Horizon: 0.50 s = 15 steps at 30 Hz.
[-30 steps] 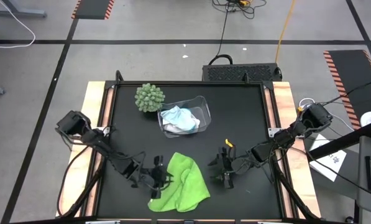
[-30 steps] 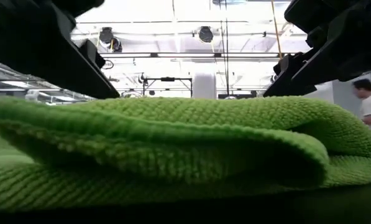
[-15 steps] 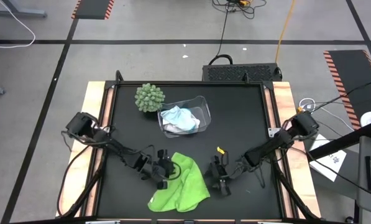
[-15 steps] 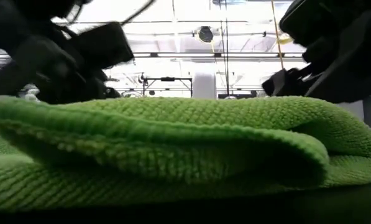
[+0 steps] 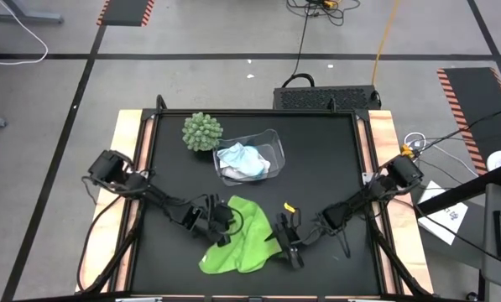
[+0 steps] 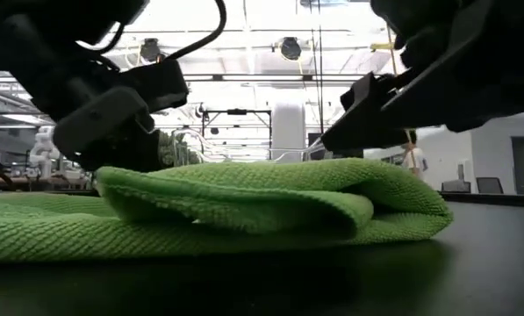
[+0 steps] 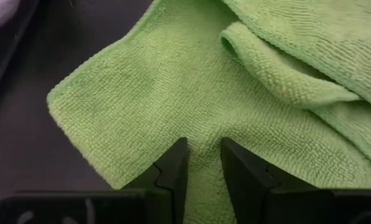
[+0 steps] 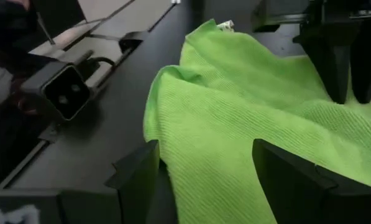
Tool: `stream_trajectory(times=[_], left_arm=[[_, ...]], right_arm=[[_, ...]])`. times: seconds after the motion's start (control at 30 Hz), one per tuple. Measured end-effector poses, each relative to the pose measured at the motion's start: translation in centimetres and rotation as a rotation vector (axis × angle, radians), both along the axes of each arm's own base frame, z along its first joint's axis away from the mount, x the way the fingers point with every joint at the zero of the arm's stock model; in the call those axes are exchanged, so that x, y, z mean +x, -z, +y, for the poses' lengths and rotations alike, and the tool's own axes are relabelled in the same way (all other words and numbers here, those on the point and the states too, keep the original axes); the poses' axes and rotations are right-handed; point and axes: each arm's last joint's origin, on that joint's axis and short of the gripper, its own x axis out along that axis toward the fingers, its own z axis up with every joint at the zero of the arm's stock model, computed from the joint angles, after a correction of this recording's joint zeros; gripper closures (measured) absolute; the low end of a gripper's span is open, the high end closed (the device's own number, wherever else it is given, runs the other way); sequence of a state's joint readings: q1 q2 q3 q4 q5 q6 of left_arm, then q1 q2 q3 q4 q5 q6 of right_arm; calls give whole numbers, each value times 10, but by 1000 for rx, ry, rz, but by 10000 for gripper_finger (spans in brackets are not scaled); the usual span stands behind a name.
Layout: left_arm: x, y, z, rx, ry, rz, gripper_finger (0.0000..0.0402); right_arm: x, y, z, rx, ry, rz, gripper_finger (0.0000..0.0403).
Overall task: Fold microfiber towels
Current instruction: Fold the green towel
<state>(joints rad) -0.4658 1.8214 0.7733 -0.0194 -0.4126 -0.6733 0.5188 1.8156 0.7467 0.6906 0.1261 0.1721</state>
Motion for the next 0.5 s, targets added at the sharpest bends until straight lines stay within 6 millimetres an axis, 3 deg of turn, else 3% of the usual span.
stream_trajectory(times=[0.2,0.5], left_arm=[[-7,0,-14,-23,1,-17,300],[-6,1,-13,-28,-23,-28,300]], right_arm=[[-1,4,-1,-22,2,31,154],[-1,24,-1,-50,4,85,154]])
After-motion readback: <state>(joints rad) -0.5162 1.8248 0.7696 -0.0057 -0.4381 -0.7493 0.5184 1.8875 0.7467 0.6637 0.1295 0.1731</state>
